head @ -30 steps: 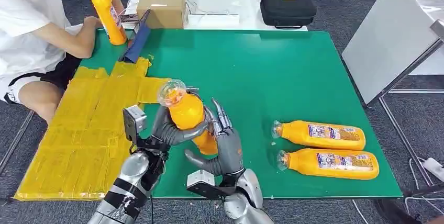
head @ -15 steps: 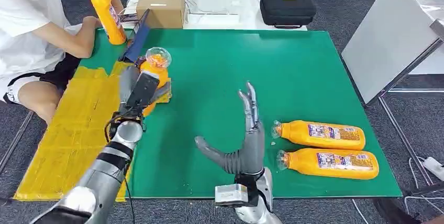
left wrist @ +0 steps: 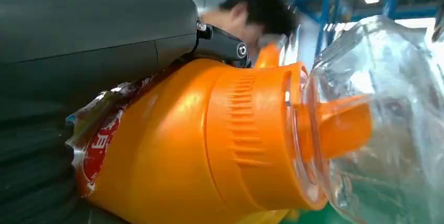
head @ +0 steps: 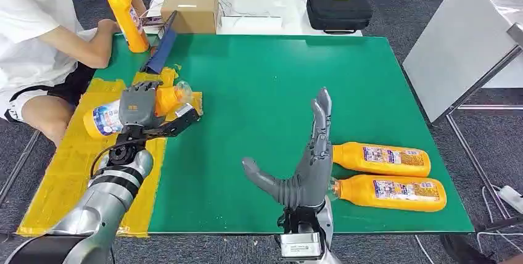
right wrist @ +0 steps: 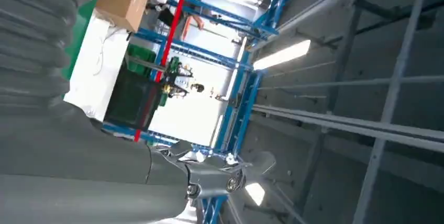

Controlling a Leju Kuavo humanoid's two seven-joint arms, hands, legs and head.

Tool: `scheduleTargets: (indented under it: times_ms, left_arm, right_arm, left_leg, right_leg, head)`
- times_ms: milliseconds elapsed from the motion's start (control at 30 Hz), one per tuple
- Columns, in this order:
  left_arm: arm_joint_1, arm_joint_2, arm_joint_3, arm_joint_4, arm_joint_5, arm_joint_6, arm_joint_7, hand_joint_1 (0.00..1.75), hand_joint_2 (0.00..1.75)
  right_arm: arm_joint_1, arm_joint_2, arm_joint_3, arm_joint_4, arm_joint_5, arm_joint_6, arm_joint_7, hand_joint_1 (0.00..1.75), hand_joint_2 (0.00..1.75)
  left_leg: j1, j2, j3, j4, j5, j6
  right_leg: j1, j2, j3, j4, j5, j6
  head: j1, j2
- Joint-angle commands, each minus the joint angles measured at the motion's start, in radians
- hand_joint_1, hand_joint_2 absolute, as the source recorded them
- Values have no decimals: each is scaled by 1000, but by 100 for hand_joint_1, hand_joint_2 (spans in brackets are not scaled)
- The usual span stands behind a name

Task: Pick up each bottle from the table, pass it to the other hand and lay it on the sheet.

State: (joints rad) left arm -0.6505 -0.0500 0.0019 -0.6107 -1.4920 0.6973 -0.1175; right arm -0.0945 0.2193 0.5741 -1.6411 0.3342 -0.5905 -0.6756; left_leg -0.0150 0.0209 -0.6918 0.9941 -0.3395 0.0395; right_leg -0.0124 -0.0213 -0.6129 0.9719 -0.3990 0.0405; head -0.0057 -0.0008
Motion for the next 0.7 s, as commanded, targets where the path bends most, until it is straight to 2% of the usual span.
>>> scheduleTargets:
  times_ms: [33, 167, 267, 333, 467, 500, 700]
  left_arm:
    - [-21, 27, 42, 149, -21, 1, -1, 175, 175]
    - [-27, 28, 37, 208, -14, 1, -16, 175, 175]
    - [-18, 28, 63, 286, 40, -8, -49, 175, 175]
    - [-2, 34, 67, 298, 65, -25, -68, 175, 175]
    - [16, 26, 84, 306, 109, -80, -102, 175, 175]
    - [17, 23, 86, 308, 114, -85, -102, 162, 175]
    - [16, 22, 86, 307, 114, -86, -103, 162, 175]
  right_arm:
    - [-35, -54, 28, 16, -9, 8, -4, 0, 175]
    - [-34, -49, 18, 37, -5, 20, 0, 0, 175]
    - [-69, -63, 25, 114, 29, 73, 80, 0, 175]
    - [-91, -66, 14, 167, -9, 146, 116, 0, 175]
    - [-99, -58, -14, 203, -20, 179, 103, 0, 175]
    - [-97, -57, -14, 201, -19, 179, 102, 0, 175]
    - [-96, -55, -12, 197, -18, 180, 102, 0, 175]
  left_leg:
    - [1, 0, 5, 1, -3, -3]
    - [2, -1, 5, 1, -3, -3]
    - [2, 0, 8, 0, -4, -4]
    - [2, 1, 8, 0, -4, -4]
    - [2, 1, 7, 0, -3, -3]
    - [1, 0, 5, -1, -2, -2]
    - [1, 0, 5, -1, -2, -2]
  right_leg:
    - [1, 2, 5, -1, -2, -1]
    - [1, 3, 6, -1, -2, -1]
    - [1, 4, 8, -1, -2, -2]
    - [1, 5, 8, -2, -2, -2]
    - [1, 4, 7, -2, -1, -2]
    - [0, 3, 5, -1, -1, -1]
    - [0, 3, 5, -1, -1, -1]
  head:
    - [0, 0]
    - [0, 0]
    - [0, 0]
    - [0, 0]
    - [0, 0]
    - [0, 0]
    - [0, 0]
